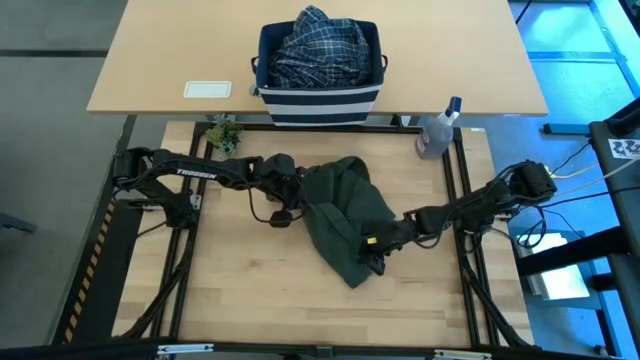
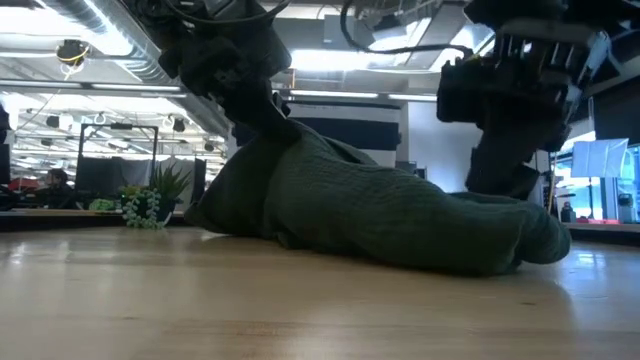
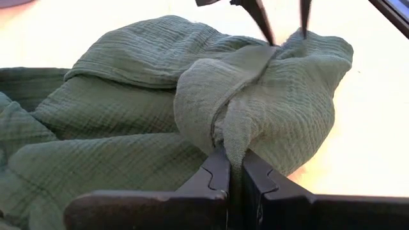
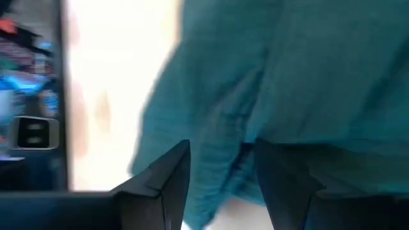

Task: Fold Laundry from Bin
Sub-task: Fold the green polo shirt

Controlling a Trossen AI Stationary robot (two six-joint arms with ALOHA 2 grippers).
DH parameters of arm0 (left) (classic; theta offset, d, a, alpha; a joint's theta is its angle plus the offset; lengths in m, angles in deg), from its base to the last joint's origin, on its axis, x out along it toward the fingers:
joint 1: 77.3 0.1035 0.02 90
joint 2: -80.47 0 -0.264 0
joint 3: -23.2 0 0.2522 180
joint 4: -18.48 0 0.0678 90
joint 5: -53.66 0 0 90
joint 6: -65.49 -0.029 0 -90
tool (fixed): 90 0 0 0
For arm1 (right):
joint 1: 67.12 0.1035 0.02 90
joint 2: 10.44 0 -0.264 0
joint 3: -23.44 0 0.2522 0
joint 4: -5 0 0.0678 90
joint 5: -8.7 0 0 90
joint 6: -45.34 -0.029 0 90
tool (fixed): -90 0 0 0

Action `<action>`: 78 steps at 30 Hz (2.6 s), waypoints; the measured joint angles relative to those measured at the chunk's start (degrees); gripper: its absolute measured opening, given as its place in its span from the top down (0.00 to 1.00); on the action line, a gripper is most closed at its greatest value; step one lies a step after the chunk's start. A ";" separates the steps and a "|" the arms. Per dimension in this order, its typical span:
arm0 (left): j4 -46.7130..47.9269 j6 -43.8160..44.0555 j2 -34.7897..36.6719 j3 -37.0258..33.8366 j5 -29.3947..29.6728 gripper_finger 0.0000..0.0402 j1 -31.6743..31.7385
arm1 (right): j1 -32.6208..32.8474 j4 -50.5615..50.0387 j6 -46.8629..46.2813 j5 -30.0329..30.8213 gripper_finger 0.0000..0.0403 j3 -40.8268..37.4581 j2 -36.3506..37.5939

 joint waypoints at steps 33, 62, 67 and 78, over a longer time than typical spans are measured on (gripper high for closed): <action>2.63 -2.01 0.00 6.05 3.63 1.00 -0.04 | -3.57 -3.12 8.04 -4.57 0.98 1.53 0.41; 21.19 -18.16 17.71 34.62 37.30 1.00 -8.53 | -8.83 -40.80 40.39 50.01 1.00 39.52 24.26; 21.39 -21.96 17.77 37.41 41.81 1.00 -9.69 | -11.59 -39.11 45.28 52.37 1.00 42.83 23.12; 20.96 -27.32 17.66 40.53 47.50 1.00 -5.64 | -19.76 -30.97 56.01 50.85 1.00 45.55 20.82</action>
